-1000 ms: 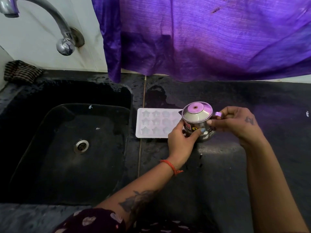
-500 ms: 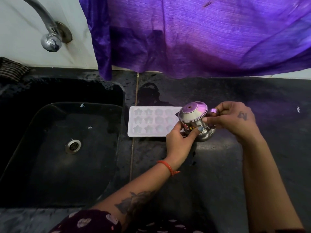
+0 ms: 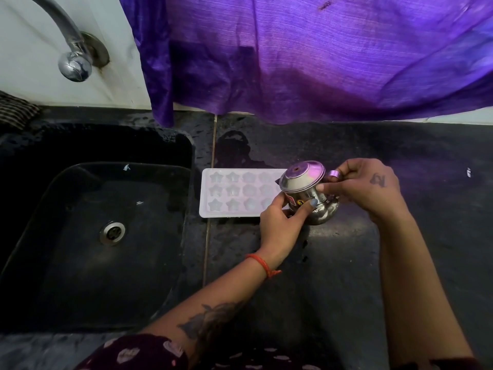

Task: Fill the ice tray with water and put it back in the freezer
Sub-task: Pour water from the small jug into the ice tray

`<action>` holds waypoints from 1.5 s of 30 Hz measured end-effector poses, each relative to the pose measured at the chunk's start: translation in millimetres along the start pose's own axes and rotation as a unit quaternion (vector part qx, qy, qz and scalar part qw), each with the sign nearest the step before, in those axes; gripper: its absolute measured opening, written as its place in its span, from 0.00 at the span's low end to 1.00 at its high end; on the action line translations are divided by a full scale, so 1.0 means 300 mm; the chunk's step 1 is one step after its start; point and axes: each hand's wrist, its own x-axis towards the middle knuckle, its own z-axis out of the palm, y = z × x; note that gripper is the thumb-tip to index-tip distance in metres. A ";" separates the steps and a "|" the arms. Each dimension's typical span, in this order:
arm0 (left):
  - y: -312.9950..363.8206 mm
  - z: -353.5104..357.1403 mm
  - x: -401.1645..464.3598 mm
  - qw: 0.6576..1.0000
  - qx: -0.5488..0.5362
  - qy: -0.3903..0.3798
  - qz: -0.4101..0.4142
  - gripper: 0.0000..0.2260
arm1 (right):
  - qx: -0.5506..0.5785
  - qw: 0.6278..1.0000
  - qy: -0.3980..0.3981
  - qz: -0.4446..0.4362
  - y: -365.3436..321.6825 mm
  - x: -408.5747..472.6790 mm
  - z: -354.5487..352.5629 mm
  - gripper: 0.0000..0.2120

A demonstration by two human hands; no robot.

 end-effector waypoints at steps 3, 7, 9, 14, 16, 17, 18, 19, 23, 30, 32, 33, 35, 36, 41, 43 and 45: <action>-0.001 -0.001 0.001 1.000 0.002 -0.005 0.001 0.16 | -0.005 1.000 0.000 0.000 0.001 0.000 -0.001 0.11; 0.002 0.000 0.000 1.000 0.002 -0.011 0.000 0.17 | -0.010 1.000 -0.003 -0.003 0.001 0.000 -0.004 0.11; 0.002 0.001 0.001 1.000 0.001 -0.011 -0.001 0.17 | -0.013 1.000 -0.004 -0.001 0.001 0.001 -0.004 0.11; 0.002 0.003 0.004 1.000 0.001 0.000 -0.006 0.17 | -0.010 1.000 0.000 0.008 0.008 0.013 0.001 0.12; 0.005 0.002 0.004 1.000 0.003 -0.002 -0.004 0.16 | -0.007 1.000 0.000 0.010 0.010 0.014 0.001 0.12; 0.006 0.001 0.004 1.000 0.004 -0.004 -0.004 0.16 | -0.004 1.000 -0.001 0.009 0.010 0.014 0.001 0.11; 0.007 0.000 0.003 1.000 0.005 -0.005 -0.004 0.16 | -0.001 1.000 -0.001 0.008 0.011 0.013 0.001 0.11; 0.009 -0.001 0.002 1.000 0.005 -0.005 -0.003 0.16 | 0.004 1.000 -0.002 0.008 0.012 0.011 0.000 0.11; 0.022 0.000 0.000 1.000 0.002 -0.001 0.002 0.17 | 0.043 0.999 -0.007 0.014 0.023 0.008 -0.007 0.11; 0.042 0.017 -0.005 0.999 0.026 0.006 0.019 0.21 | 0.143 0.989 -0.020 0.023 0.067 0.005 -0.028 0.11; 0.047 0.024 -0.007 0.999 0.028 0.003 0.024 0.21 | 0.147 0.989 -0.014 0.029 0.080 0.005 -0.033 0.11; 0.047 0.029 -0.007 0.999 0.029 0.001 0.025 0.21 | 0.145 0.989 -0.011 0.030 0.085 0.004 -0.037 0.11; 0.045 0.039 -0.008 0.999 0.028 -0.009 0.022 0.21 | 0.135 0.990 -0.004 0.030 0.094 0.003 -0.045 0.10; 0.043 0.043 -0.008 0.999 0.028 -0.015 0.018 0.21 | 0.128 0.991 -0.001 0.028 0.096 0.001 -0.048 0.10; 0.034 0.059 -0.007 0.999 0.022 -0.038 0.010 0.18 | 0.093 0.995 0.010 0.028 0.105 0.004 -0.060 0.09; 0.028 0.064 -0.005 0.999 0.019 -0.041 0.008 0.17 | 0.071 0.997 0.015 0.032 0.109 0.008 -0.061 0.10; 0.022 0.067 -0.003 0.999 0.019 -0.043 0.006 0.16 | 0.053 0.998 0.020 0.034 0.106 0.011 -0.061 0.10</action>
